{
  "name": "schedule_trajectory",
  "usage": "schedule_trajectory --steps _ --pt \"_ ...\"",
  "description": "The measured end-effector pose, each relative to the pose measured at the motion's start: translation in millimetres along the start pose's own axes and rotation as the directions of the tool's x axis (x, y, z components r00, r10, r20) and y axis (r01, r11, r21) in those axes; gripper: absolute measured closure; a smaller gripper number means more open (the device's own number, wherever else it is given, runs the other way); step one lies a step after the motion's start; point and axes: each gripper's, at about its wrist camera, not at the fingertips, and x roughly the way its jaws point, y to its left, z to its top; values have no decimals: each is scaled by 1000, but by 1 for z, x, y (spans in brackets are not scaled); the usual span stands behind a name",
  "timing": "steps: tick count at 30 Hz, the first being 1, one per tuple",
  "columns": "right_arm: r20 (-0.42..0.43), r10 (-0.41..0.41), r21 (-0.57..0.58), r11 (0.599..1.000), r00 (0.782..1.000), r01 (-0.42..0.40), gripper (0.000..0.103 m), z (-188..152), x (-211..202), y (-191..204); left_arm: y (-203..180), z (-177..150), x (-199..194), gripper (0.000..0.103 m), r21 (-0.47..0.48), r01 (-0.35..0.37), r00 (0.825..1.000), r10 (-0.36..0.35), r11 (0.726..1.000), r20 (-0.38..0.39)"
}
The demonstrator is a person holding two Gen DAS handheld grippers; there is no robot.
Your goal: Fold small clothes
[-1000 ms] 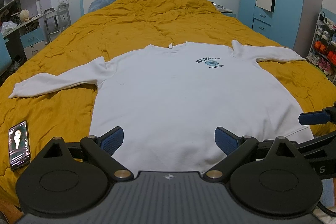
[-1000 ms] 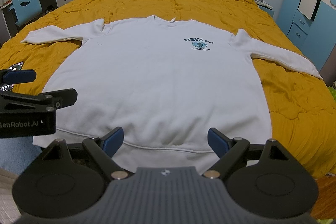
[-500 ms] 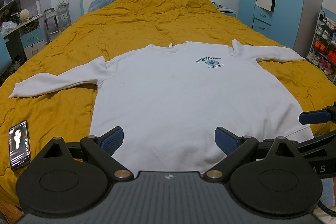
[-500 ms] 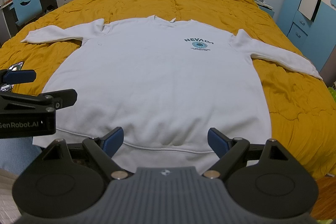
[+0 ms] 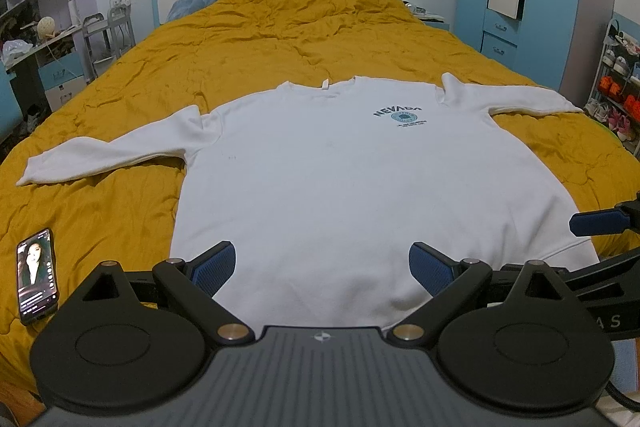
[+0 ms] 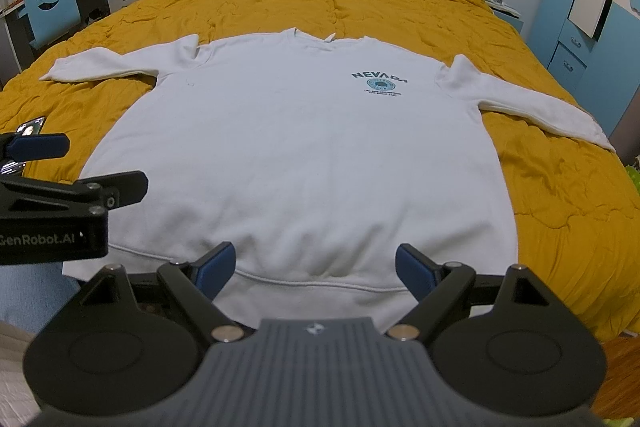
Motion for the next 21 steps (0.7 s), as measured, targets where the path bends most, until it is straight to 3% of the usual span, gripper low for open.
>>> schedule_trajectory --steps 21 --pt "-1 -1 -1 1000 1000 1 20 0 2 2 0 -3 2 0 2 0 1000 0 1000 -5"
